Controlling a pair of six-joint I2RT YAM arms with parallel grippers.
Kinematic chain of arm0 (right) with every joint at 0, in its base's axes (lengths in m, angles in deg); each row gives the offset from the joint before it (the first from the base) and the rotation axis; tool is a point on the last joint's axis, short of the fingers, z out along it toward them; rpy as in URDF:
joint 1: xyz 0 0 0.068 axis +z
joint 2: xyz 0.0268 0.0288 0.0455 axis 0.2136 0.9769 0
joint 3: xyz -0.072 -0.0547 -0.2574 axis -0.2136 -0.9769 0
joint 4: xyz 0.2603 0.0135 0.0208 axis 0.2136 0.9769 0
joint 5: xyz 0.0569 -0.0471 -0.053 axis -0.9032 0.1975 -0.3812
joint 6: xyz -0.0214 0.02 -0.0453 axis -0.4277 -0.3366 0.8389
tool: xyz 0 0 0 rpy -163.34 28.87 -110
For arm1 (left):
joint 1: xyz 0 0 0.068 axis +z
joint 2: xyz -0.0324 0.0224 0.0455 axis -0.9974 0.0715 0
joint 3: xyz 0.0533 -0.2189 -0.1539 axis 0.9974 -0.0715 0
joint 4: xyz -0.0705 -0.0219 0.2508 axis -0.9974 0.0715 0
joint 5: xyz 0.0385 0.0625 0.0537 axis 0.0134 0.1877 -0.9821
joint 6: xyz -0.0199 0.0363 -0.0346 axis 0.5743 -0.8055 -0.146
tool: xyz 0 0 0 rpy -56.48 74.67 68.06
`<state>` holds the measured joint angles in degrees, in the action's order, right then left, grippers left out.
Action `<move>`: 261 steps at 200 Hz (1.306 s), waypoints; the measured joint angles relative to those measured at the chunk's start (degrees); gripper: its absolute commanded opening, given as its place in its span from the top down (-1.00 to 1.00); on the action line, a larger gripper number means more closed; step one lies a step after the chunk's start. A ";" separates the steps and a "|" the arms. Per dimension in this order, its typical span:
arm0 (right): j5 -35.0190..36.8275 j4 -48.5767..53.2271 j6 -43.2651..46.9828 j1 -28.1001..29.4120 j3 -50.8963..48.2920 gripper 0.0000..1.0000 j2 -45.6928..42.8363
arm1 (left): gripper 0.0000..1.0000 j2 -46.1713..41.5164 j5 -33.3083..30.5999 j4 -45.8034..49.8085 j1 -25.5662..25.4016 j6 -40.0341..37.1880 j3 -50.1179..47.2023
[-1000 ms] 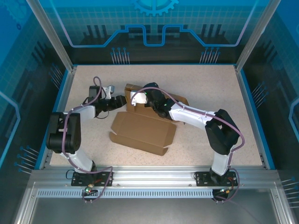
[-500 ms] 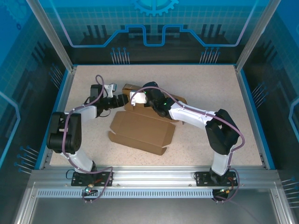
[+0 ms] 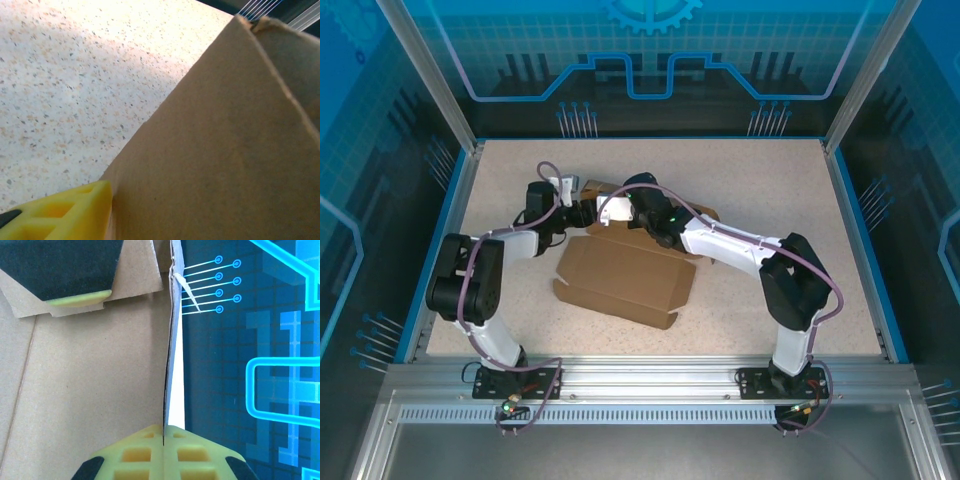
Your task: Fold the paper box
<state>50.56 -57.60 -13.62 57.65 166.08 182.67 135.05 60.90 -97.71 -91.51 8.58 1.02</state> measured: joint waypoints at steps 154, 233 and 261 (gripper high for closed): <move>-0.90 1.22 -1.29 -0.33 1.46 1.00 0.92 | 0.55 1.77 -18.29 -10.32 -4.94 -2.38 -3.21; -0.92 1.53 -4.35 -0.37 1.55 1.00 0.92 | 0.69 1.77 -30.95 -8.50 -8.72 -3.13 -2.23; -1.25 1.49 -5.44 -0.37 1.57 1.00 0.92 | 0.76 1.77 -34.75 -7.96 -9.88 -3.10 -2.08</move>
<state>49.32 -56.11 -19.06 57.28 167.65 183.59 136.82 26.15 -105.67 -101.39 5.47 -1.06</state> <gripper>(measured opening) 0.057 0.138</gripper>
